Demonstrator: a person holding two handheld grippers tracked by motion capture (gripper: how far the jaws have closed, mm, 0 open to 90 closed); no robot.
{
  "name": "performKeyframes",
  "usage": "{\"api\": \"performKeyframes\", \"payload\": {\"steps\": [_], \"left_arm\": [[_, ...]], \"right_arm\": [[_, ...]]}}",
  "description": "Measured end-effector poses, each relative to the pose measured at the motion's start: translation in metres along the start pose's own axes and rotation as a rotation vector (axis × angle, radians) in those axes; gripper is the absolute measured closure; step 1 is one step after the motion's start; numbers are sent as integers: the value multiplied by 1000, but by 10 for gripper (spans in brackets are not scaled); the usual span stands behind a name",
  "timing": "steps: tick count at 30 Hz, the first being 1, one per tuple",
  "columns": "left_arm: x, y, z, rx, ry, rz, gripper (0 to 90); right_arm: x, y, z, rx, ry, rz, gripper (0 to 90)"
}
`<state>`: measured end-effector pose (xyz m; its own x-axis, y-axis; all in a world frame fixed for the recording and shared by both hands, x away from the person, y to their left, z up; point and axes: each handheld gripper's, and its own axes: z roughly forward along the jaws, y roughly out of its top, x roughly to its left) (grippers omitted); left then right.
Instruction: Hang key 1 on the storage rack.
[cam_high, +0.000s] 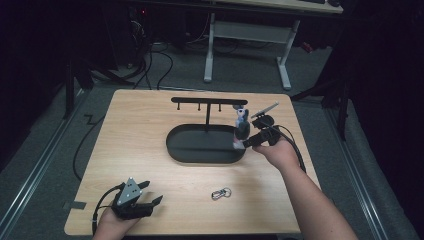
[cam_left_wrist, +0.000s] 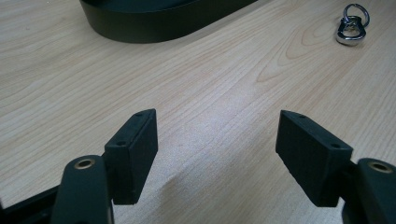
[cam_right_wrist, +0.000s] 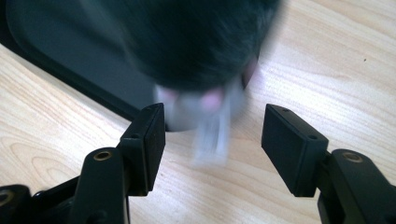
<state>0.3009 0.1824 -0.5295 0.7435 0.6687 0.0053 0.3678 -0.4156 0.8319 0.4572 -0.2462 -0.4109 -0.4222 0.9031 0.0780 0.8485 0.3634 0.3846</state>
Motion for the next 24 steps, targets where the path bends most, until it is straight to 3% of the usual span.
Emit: {"api": "performKeyframes", "payload": {"steps": [6,9,11,15,21,24], "left_arm": [[0,1,-1,-5,3,-5,303],[-1,3,0,0,-3,1,304],[-2,4,0,5,-7,4,307],[-6,4,1,23,-15,-14,328],[-15,6,5,55,-30,-31,370],[-22,10,7,71,-36,-39,381]], "right_arm": [[-3,-18,-12,-45,19,-7,412],[1,-34,-16,-73,-8,-49,415],[3,-47,-16,-89,2,-43,415],[12,-78,-13,-168,41,-41,448],[27,-136,-1,-307,61,-41,486],[31,-162,3,-377,71,-9,532]]}}
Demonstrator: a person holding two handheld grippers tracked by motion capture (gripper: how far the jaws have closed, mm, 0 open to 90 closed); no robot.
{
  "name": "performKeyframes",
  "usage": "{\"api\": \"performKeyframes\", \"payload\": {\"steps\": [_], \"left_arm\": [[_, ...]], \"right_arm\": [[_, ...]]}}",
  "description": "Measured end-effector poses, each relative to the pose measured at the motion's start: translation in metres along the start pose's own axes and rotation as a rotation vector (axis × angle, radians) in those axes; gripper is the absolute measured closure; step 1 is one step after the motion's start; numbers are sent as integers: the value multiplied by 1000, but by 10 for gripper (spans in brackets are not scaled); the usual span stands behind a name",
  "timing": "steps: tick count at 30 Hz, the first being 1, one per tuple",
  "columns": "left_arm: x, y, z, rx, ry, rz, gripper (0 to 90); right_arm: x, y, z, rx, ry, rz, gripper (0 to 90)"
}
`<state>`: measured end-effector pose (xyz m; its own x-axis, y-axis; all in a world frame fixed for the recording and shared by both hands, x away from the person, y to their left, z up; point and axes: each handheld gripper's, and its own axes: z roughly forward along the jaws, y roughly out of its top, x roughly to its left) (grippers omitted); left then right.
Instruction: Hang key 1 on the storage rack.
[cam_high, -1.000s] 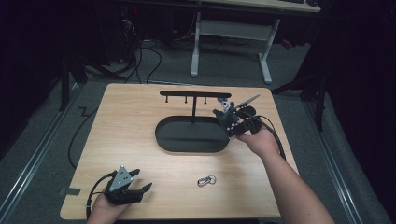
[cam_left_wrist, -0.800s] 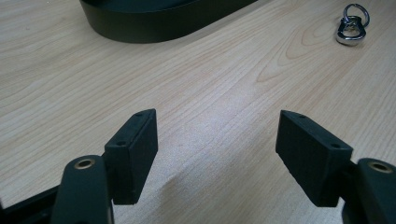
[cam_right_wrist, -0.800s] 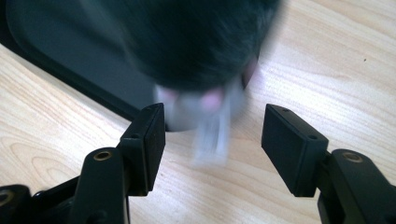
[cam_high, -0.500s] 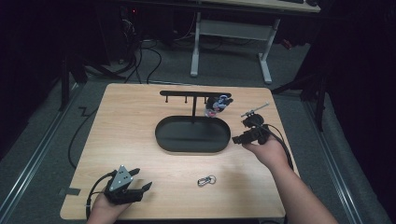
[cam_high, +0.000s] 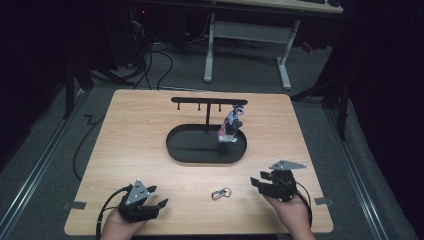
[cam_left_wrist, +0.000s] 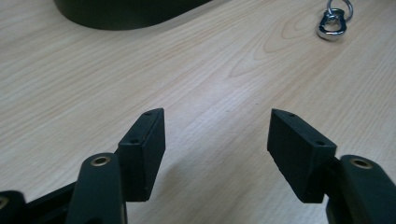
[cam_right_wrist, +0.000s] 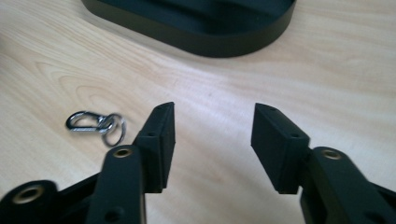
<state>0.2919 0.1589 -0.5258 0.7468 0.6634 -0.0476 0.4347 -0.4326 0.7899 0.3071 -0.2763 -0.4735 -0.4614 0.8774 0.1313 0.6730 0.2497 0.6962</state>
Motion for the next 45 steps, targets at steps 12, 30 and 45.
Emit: {"api": "performKeyframes", "payload": {"steps": [12,30,45], "left_arm": [[-56,32,49,76,-91,16,382],[-111,94,129,117,-143,138,741],[-101,91,115,53,-135,116,665]], "right_arm": [[2,-55,-7,-93,0,18,526],[-2,-55,-12,-119,68,4,531],[-18,-60,-10,-106,63,54,547]]}}
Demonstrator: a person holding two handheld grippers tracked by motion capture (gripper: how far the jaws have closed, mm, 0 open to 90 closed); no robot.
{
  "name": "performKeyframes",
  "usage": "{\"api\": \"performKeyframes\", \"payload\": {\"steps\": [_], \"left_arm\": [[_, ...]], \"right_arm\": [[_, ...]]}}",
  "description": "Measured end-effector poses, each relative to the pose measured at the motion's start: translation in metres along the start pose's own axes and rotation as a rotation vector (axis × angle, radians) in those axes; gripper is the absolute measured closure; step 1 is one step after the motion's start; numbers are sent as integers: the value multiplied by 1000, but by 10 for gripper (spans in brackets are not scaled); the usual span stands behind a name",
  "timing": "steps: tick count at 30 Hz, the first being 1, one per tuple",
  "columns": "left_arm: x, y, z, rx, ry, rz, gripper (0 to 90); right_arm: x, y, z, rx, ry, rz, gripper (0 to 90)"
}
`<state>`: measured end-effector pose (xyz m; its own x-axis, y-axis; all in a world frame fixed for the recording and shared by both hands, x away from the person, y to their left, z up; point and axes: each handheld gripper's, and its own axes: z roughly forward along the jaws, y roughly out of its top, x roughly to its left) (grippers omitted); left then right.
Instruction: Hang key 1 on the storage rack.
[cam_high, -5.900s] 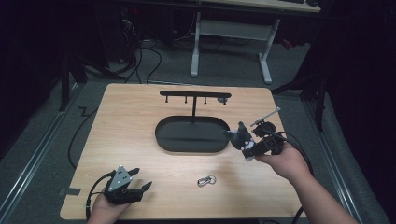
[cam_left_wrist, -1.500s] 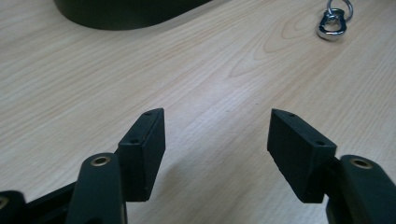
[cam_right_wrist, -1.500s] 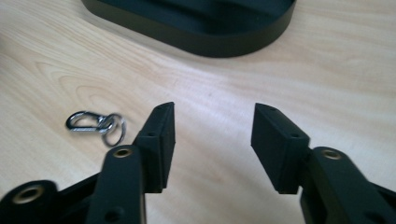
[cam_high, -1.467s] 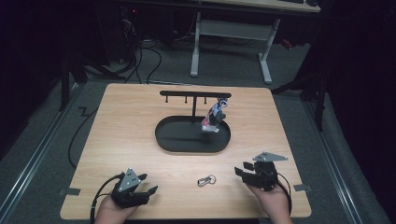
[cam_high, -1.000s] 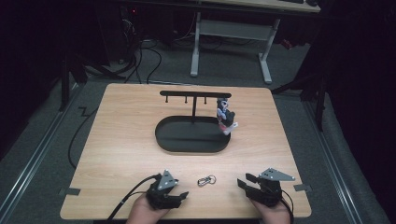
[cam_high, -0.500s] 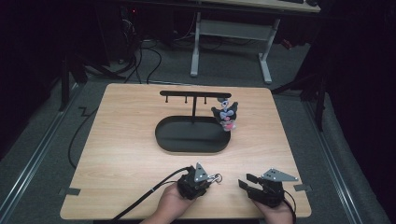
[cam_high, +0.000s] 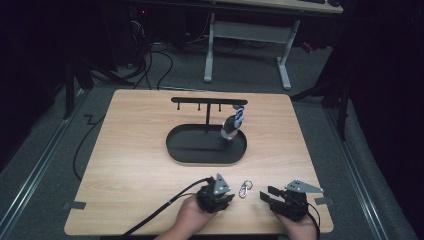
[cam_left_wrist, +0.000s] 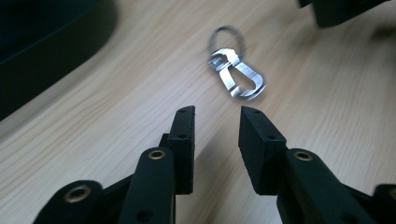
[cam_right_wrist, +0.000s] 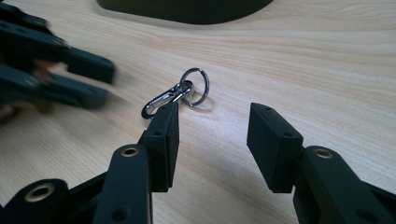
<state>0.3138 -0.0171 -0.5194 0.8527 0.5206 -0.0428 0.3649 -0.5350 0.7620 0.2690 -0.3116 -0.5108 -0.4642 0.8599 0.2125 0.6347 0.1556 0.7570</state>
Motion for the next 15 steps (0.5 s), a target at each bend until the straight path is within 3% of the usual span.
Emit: {"api": "performKeyframes", "payload": {"steps": [5,9,12,15], "left_arm": [[45,-37,-55,-20,120,-73,664],[72,-66,-90,-15,196,-118,668],[86,-85,-108,-14,238,-147,664],[91,-105,-119,-24,268,-203,618]], "right_arm": [[0,0,1,3,-1,11,547],[0,0,3,6,-10,20,547],[0,0,5,17,-13,28,548],[0,0,6,23,-20,33,547]]}}
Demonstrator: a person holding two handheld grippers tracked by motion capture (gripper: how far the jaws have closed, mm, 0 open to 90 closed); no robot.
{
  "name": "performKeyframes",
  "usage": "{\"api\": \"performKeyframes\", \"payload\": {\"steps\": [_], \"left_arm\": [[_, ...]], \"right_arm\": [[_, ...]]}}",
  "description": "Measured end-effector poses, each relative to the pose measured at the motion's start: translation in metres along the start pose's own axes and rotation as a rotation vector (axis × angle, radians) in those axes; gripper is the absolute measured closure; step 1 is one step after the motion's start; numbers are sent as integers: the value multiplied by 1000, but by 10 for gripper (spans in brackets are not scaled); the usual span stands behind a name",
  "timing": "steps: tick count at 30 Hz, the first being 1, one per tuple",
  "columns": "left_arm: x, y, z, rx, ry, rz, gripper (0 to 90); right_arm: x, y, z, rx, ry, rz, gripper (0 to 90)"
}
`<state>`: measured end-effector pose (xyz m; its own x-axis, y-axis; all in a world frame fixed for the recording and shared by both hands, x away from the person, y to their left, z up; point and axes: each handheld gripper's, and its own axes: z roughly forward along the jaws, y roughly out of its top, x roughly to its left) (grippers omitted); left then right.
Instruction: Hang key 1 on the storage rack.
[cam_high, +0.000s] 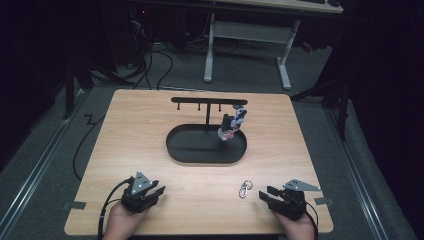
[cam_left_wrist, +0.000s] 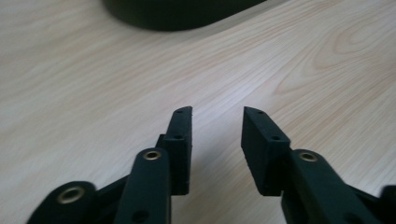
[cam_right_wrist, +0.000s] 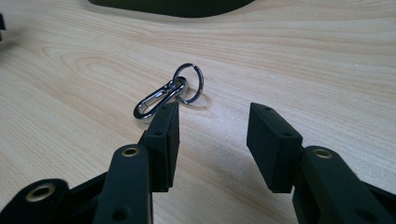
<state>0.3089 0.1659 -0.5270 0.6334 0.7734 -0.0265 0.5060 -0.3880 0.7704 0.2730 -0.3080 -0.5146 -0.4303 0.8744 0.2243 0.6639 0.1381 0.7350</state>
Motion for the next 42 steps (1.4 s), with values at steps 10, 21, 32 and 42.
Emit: {"api": "performKeyframes", "payload": {"steps": [10,21,32,42], "left_arm": [[22,-8,-9,-29,19,-56,540],[15,-5,-6,-44,-19,-12,492],[15,-5,-5,-42,-34,-13,477],[16,-6,-3,-36,-48,-8,470]], "right_arm": [[9,2,3,42,-32,-47,534],[15,18,17,189,-60,-111,485],[12,50,32,339,-15,-183,540],[11,70,52,464,29,-213,568]]}}
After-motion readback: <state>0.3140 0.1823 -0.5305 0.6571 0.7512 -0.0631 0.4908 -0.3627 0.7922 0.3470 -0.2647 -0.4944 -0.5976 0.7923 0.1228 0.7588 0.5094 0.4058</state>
